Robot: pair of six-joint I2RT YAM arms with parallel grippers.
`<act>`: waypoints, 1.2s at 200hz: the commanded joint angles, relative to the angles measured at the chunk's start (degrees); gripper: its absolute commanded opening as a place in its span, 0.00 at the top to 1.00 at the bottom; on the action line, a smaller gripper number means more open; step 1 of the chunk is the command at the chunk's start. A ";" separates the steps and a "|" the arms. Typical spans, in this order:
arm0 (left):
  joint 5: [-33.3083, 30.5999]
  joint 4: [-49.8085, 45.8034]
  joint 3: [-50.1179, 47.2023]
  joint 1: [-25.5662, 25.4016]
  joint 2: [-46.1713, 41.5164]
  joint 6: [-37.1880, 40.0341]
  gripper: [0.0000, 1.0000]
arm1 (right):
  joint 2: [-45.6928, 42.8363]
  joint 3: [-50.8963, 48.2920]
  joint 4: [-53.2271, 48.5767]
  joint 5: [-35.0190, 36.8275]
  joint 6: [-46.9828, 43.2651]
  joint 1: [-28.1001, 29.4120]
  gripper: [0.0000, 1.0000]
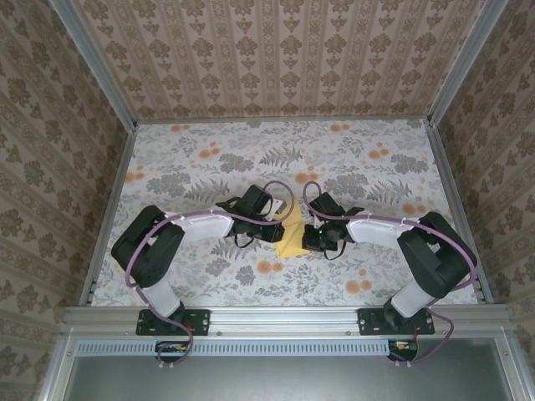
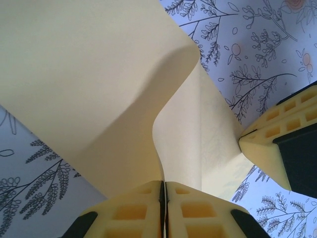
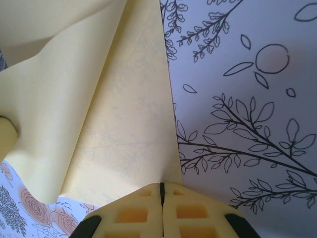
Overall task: Fold a paper plane with a square sheet of paper (fold left side to right side)
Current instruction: Fold the triangle a second time at the center of the table.
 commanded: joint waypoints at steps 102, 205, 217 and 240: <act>-0.43 -2.04 1.18 1.42 3.25 1.01 0.89 | 2.81 0.15 -3.49 0.08 -1.27 0.19 0.93; 0.10 0.50 1.05 1.60 1.59 2.55 0.89 | 3.89 0.41 -3.68 -0.18 -1.49 0.20 0.93; 0.10 0.35 1.37 1.60 1.78 2.62 0.89 | 3.94 0.42 -3.74 -0.18 -1.48 0.19 0.93; 0.36 0.08 2.07 1.60 2.72 2.64 0.89 | 3.95 0.49 -3.96 -0.18 -1.60 0.19 0.93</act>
